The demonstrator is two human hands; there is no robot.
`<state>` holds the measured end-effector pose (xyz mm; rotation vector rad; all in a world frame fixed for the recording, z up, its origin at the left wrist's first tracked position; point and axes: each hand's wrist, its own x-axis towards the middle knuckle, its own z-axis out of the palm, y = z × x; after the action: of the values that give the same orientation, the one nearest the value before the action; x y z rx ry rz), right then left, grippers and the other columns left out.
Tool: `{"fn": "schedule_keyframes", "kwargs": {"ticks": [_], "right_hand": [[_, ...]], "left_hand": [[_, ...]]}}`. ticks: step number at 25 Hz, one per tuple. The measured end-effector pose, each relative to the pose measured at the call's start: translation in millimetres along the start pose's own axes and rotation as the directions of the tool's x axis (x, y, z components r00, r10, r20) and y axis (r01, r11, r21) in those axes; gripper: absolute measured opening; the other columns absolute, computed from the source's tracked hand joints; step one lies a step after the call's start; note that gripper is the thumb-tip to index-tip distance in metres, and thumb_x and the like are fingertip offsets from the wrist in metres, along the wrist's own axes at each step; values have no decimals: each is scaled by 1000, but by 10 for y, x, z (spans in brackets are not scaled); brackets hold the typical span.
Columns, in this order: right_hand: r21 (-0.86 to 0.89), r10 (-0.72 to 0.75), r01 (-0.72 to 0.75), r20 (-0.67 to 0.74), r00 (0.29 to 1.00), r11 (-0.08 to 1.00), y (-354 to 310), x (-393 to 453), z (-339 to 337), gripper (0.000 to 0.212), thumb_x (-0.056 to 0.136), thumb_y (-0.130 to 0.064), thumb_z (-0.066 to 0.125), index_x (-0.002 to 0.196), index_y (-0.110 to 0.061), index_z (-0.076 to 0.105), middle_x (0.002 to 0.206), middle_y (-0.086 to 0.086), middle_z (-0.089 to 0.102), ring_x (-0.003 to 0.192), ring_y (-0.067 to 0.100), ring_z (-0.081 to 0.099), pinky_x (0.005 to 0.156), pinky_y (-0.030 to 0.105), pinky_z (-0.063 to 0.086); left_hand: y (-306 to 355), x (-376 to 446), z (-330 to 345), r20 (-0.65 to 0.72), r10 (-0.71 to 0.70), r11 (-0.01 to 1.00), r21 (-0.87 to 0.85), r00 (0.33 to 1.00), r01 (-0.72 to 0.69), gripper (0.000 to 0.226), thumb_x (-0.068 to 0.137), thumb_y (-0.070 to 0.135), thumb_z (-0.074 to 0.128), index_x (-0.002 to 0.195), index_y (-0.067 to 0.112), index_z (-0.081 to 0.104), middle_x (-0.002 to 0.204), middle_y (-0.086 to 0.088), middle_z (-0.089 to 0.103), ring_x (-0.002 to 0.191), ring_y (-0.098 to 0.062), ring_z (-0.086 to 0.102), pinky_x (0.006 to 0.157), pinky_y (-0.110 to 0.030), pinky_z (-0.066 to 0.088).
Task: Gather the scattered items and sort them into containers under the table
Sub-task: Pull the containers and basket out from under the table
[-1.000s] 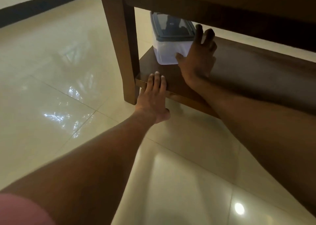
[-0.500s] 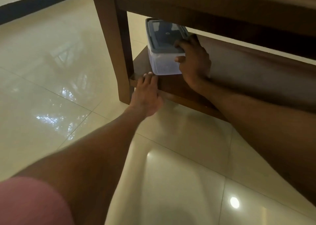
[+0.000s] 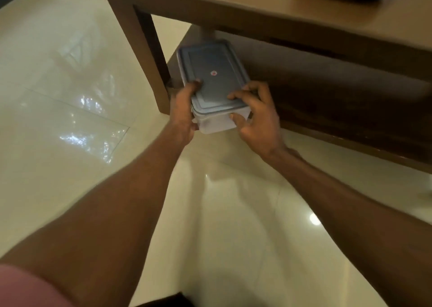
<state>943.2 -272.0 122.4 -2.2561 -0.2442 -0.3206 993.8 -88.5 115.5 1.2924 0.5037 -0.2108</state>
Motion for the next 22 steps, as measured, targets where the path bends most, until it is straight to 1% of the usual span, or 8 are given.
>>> {"fn": "schedule_keyframes", "kwargs": {"ticks": [2, 4, 8, 11, 13, 17, 20, 22], "right_hand": [[265, 165, -179, 72, 984, 947, -304, -204, -312, 52, 82, -10, 61, 133, -21, 61, 140, 2, 47, 128, 15, 51, 103, 33, 52], [511, 477, -476, 138, 868, 716, -688, -277, -664, 54, 92, -23, 58, 145, -22, 50, 142, 4, 52, 123, 13, 55, 93, 23, 52], [426, 728, -843, 455, 512, 327, -1256, -474, -1386, 50, 92, -46, 71, 134, -24, 55, 129, 3, 68, 104, 17, 69, 82, 32, 58], [350, 681, -915, 621, 387, 201, -1499, -707, -2017, 53, 79, -58, 79, 124, -36, 64, 113, -4, 77, 103, 24, 74, 91, 51, 60], [336, 675, -918, 630, 385, 210, -1704, -826, -2513, 53, 78, -58, 80, 124, -36, 65, 113, -5, 77, 104, 23, 74, 93, 52, 59], [462, 684, -873, 586, 433, 157, -2030, -727, -3560, 53, 81, -46, 83, 126, -23, 69, 117, 4, 76, 108, 27, 73, 100, 52, 56], [537, 719, -815, 478, 505, 216, -2025, -264, -4132, 55, 80, -44, 84, 125, -16, 70, 116, 8, 77, 108, 30, 73, 102, 53, 55], [588, 744, -755, 358, 565, 290, -1897, 161, -4399, 50, 84, -40, 83, 125, -16, 70, 115, 6, 77, 107, 27, 74, 99, 49, 57]], "left_hand": [[16, -459, -45, -51, -50, 998, -30, 997, 49, 70, 68, 48, 76, 129, 17, 62, 116, -9, 74, 108, -32, 71, 81, -54, 59], [142, -974, -39, -118, -64, 998, -29, 991, 61, 74, 66, 37, 80, 131, 10, 53, 120, -13, 70, 109, -34, 70, 77, -52, 59], [486, -2026, 162, -56, -168, 986, -16, 984, 168, 77, 65, 27, 82, 132, 2, 53, 127, -21, 66, 112, -38, 69, 92, -56, 58], [868, -2815, 381, -46, -217, 971, 88, 975, 221, 65, 72, 33, 82, 126, 12, 53, 123, -11, 67, 107, -28, 71, 77, -43, 62], [1148, -3383, 563, -45, -235, 948, 209, 971, 239, 47, 86, 43, 76, 118, 17, 54, 120, -4, 67, 104, -20, 71, 67, -32, 60], [1848, -3830, 1189, -24, -140, 957, 255, 990, 141, 44, 98, 58, 51, 110, 17, 61, 112, 4, 73, 102, -16, 73, 71, -37, 61], [2285, -3504, 1751, -11, 87, 914, 399, 996, -76, 33, 103, 51, 52, 107, 21, 66, 104, 5, 73, 101, -19, 70, 86, -48, 60], [2459, -3152, 2117, 93, 228, 784, 573, 969, -239, 24, 103, 41, 56, 115, 23, 65, 113, 6, 70, 109, -18, 65, 96, -45, 53]]}}
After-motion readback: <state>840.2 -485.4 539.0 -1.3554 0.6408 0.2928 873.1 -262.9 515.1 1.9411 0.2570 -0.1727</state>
